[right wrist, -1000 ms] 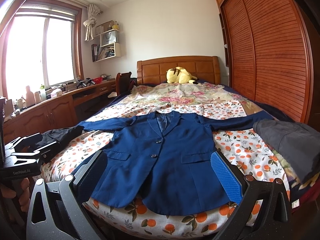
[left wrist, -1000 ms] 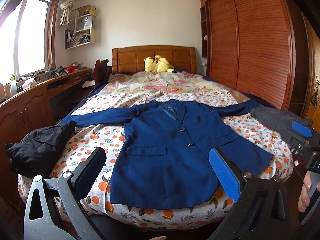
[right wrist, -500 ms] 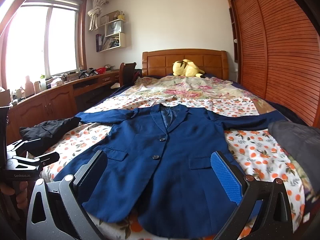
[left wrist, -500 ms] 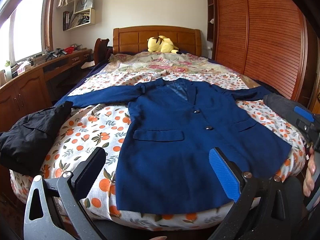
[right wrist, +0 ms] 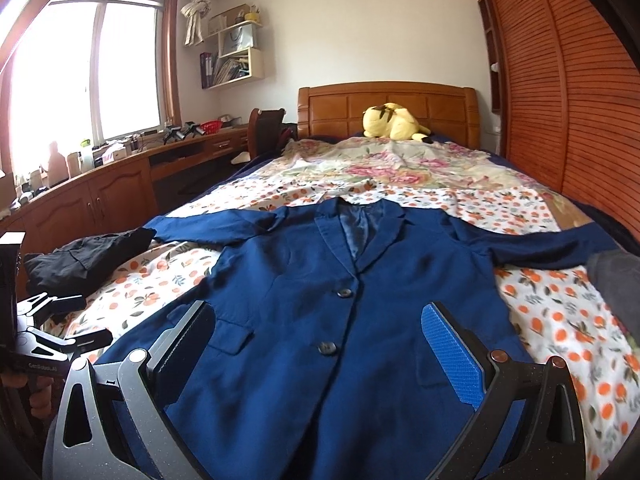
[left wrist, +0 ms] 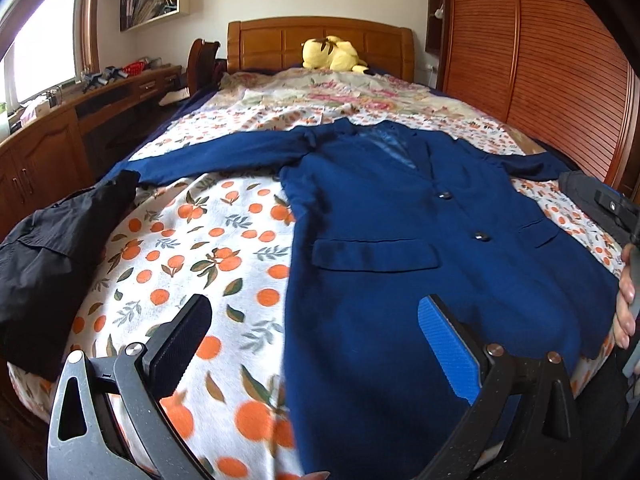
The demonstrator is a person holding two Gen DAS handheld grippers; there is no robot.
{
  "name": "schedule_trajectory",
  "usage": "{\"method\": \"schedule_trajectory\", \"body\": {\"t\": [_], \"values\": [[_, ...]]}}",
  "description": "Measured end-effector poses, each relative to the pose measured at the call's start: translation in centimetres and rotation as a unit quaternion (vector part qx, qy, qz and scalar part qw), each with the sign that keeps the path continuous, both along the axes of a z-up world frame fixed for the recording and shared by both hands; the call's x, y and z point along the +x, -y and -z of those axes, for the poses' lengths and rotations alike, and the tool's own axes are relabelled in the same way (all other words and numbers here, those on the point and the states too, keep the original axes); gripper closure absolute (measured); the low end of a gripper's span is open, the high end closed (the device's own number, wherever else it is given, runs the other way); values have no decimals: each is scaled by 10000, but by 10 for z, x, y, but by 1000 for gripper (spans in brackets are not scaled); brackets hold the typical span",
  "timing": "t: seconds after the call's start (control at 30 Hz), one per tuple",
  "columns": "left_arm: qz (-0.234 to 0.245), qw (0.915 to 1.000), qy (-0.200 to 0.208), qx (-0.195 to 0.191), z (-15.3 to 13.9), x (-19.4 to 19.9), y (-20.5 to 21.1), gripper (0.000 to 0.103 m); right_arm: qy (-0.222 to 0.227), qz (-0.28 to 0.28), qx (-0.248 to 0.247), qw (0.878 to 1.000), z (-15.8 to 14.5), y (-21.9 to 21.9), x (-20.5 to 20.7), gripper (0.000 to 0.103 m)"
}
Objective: Fold large clothes
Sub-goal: 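Move the left gripper down to the jacket's side panel and grasp it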
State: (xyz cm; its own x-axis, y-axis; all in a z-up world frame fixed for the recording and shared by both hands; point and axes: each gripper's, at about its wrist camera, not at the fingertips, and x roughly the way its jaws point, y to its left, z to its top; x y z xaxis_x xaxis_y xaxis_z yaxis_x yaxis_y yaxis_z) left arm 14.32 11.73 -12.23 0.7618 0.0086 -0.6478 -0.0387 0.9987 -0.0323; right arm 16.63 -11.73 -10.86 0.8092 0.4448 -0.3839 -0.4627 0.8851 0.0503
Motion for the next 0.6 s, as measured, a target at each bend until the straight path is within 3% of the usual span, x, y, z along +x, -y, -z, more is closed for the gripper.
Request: {"method": "schedule_trajectory", "body": {"t": [0.23, 0.4, 0.6], "values": [[-152, 9995, -270, 36, 11, 33, -39, 0, -110, -314, -229, 9992, 14, -33, 49, 0], [-279, 9987, -414, 17, 13, 59, -67, 0, -486, -578, -408, 9963, 42, -44, 74, 0], [-407, 9968, -694, -26, 28, 103, -105, 11, -766, -711, -533, 9931, 54, -40, 85, 0]]}}
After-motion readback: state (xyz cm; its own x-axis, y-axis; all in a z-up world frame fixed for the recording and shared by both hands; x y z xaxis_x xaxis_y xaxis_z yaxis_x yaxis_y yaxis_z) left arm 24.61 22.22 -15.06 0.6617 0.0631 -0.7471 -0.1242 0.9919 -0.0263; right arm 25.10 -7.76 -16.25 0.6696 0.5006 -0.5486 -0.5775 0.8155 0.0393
